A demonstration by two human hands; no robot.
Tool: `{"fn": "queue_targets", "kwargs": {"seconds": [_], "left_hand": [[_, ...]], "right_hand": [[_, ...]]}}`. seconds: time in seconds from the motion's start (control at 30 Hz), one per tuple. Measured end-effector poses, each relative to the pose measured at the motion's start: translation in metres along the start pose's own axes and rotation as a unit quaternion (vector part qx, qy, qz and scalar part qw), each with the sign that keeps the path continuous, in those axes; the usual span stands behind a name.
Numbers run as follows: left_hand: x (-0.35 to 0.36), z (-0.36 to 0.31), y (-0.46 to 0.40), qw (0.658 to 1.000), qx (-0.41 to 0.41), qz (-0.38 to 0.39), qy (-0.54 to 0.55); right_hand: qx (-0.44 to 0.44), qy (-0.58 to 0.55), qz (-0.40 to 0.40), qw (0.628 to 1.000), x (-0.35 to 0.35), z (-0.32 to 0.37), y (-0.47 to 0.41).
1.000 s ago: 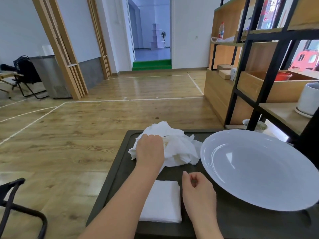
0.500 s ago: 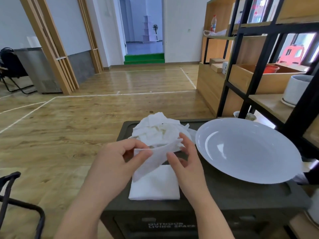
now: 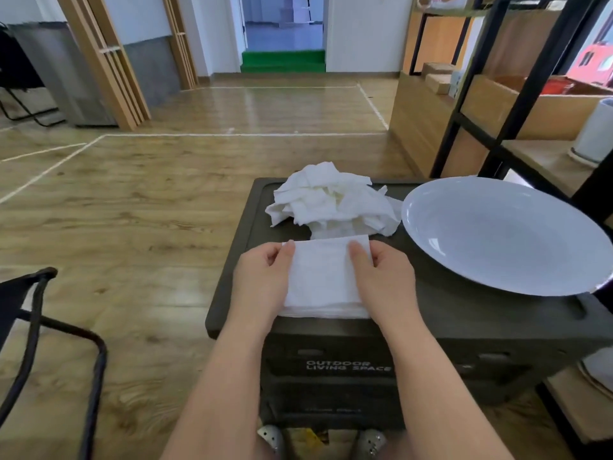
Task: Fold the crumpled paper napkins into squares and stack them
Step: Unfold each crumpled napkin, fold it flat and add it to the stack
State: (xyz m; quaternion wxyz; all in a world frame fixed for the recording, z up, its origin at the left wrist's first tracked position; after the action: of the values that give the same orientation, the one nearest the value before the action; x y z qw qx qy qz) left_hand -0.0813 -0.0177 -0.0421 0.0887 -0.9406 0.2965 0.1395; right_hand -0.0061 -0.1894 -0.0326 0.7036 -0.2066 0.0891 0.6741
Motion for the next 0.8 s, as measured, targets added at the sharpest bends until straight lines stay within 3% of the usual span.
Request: {"fn": "queue_targets", "kwargs": {"seconds": [0.13, 0.27, 0.8], "left_hand": [[-0.003, -0.004, -0.005, 0.989, 0.073, -0.045, -0.120], [-0.004, 0.000, -0.008, 0.982, 0.072, -0.062, -0.166], [0.000, 0.000, -0.001, 0.964, 0.091, -0.052, -0.243]], "right_hand": [[-0.032, 0.117, -0.001, 0.993, 0.005, -0.004, -0.003], [-0.049, 0.182, -0.006, 0.982, 0.006, -0.007, -0.003], [-0.043, 0.248, -0.015, 0.968, 0.004, -0.013, -0.004]]}}
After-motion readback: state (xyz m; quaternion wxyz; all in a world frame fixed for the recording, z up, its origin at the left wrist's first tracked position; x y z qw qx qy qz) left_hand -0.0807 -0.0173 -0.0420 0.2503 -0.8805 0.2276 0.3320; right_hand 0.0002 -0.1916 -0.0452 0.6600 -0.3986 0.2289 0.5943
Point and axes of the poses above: each hand's wrist, its own y-axis away from the middle knuckle, its own x-axis out of the palm, z = x × y, the point moved 7 cm from there along -y, towards the middle knuckle, and after that the axes turned 12 degrees about -z, right-handed, at the moved point
